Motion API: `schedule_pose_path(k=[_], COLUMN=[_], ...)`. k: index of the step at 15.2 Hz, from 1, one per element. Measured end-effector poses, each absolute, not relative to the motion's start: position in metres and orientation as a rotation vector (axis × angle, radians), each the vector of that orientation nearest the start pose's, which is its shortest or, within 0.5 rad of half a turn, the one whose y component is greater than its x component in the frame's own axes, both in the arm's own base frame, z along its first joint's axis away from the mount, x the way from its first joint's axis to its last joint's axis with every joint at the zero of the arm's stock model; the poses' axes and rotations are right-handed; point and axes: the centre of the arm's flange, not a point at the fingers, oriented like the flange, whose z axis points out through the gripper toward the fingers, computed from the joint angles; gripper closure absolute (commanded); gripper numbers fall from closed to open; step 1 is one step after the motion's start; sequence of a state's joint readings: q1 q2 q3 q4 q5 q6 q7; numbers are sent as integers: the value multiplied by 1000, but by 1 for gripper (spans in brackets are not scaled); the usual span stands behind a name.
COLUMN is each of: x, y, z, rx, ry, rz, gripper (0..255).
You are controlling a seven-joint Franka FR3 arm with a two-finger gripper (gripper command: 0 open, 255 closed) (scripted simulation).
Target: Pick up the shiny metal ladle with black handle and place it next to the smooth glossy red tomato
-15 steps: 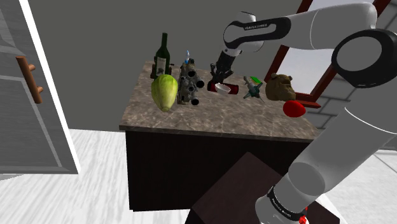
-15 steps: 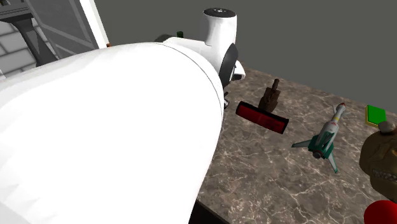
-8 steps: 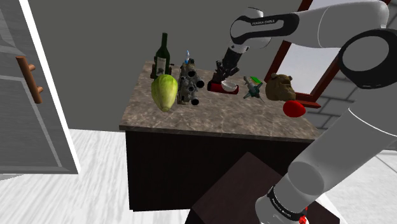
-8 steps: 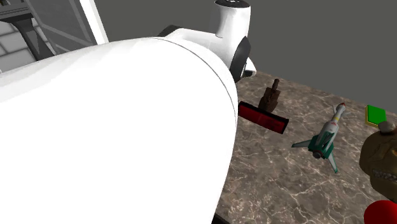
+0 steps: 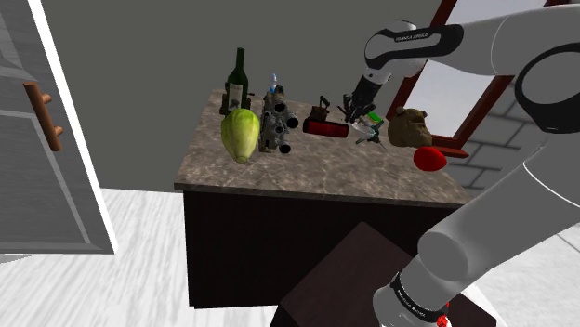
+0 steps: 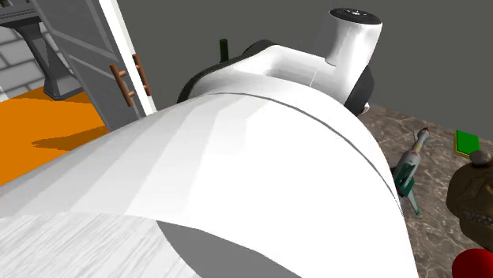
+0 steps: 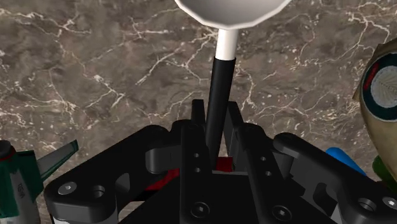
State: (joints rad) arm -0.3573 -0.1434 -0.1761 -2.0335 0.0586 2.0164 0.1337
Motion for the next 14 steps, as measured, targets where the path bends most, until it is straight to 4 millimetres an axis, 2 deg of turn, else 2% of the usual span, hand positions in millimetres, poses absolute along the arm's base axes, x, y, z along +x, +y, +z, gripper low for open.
schedule_pose_path(k=[10, 14], x=[364, 330], y=[-361, -398], z=[517, 523], rx=[-2900, -2900], ry=[1040, 1041], rz=[-212, -211], gripper=[255, 255])
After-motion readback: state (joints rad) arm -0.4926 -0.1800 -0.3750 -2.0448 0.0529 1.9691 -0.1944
